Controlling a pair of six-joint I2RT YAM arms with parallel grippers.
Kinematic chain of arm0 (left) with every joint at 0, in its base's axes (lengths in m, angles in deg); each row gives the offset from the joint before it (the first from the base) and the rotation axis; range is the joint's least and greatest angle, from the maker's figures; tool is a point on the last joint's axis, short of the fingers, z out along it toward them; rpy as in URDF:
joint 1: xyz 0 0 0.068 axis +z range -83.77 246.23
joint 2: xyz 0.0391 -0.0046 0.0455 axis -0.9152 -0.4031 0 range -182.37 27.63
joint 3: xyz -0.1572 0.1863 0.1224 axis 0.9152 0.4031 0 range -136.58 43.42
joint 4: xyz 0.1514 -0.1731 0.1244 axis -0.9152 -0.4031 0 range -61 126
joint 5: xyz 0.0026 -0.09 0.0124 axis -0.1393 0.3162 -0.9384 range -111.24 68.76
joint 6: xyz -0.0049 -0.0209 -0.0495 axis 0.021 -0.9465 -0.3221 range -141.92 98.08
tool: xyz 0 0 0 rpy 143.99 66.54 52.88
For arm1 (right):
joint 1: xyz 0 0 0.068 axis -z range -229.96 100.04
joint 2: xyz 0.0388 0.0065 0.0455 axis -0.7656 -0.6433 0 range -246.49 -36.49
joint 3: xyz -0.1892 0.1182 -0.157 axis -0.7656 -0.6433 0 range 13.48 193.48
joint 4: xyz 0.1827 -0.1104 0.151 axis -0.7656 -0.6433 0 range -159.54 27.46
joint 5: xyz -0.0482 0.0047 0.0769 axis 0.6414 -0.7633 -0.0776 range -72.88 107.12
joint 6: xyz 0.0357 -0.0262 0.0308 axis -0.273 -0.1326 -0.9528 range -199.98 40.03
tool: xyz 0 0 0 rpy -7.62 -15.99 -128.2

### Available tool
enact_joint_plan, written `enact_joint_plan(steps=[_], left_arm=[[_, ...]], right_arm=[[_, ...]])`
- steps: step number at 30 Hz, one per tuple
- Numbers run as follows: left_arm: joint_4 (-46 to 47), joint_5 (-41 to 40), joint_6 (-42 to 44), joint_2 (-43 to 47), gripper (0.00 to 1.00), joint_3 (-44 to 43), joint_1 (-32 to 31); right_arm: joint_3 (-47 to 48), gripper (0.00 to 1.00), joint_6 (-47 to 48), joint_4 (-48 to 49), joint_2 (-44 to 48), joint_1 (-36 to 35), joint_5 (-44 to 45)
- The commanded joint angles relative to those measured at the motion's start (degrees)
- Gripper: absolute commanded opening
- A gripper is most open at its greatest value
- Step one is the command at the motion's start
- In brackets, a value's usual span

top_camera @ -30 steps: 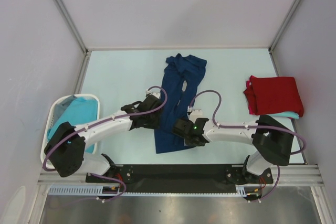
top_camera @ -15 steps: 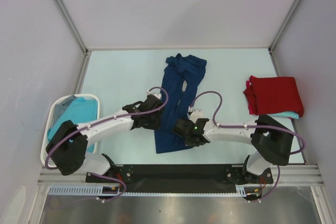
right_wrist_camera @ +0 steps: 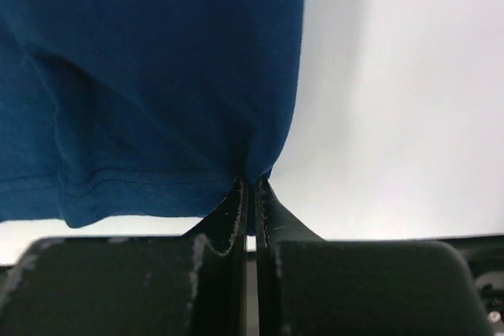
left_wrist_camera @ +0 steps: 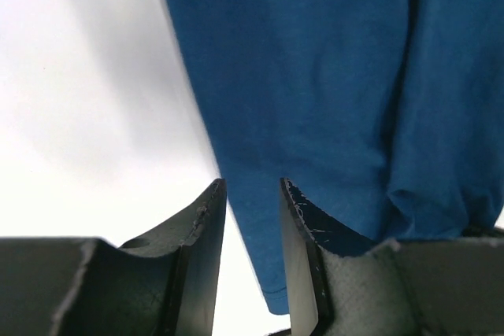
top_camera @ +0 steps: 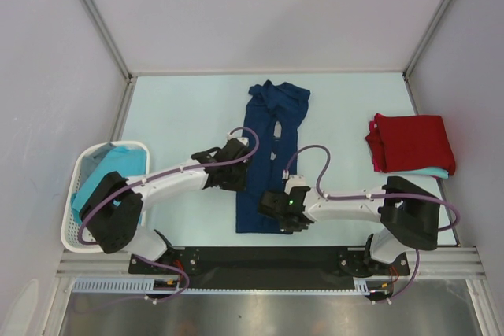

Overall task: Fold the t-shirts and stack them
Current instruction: Rotate the tshirt 95 degrees

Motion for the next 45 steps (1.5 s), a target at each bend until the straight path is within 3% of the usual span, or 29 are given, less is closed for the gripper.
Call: enact_joint_plan(steps=[1,8,10,11,12,13,15,20,23,29,34,45], left_arm=[[1.03,0.35,1.11,-1.13,0.38,-2.93,-0.38],[1.02,0.79,1.55,-2.28,0.38,-4.52,-0.47],[0.94,0.36,1.64,-2.02,0.38,-4.61,-0.47],[0.94,0.09,1.73,-1.23,0.39,-4.61,-0.55],[0.94,-0.26,1.81,-0.70,0.41,-4.78,-0.47],[0.94,-1.39,1.90,0.08,0.43,-4.96,-0.47],[0.94,-2.63,2.16,2.19,0.46,-6.27,-0.47],[-0.03,-5.71,4.27,1.59,0.48,-13.90,-0.21],[-2.04,-6.24,5.06,-1.92,0.47,-18.65,0.85],[-1.44,-4.31,3.31,-6.50,0.44,-19.81,3.75],[0.76,-3.43,1.99,-9.22,0.43,-20.51,4.28],[-0.91,-5.18,2.17,-9.32,0.41,-20.78,4.45]], right_arm=[[-0.25,0.00,-3.18,-8.59,-1.43,-3.52,-6.14],[-1.13,0.00,-5.38,-7.90,-2.84,-5.55,-6.94],[0.44,0.22,-6.78,-8.77,-2.66,-5.64,-5.36],[1.41,0.51,-7.14,-10.34,-1.71,-5.81,-2.13],[2.55,0.63,-7.40,-11.14,-0.91,-5.64,-0.01],[5.70,0.82,-6.97,-11.84,0.40,-5.03,2.36],[9.49,0.89,-3.73,-12.73,3.65,-2.31,8.25],[27.30,0.87,17.27,-9.66,3.85,14.38,15.13],[35.23,0.75,26.57,-8.25,-1.15,22.21,15.30],[42.11,0.66,35.74,-1.76,-11.18,33.36,12.06],[50.35,0.58,38.65,0.28,-21.53,37.51,7.84],[67.33,0.56,42.69,-0.95,-37.45,38.75,3.79]])
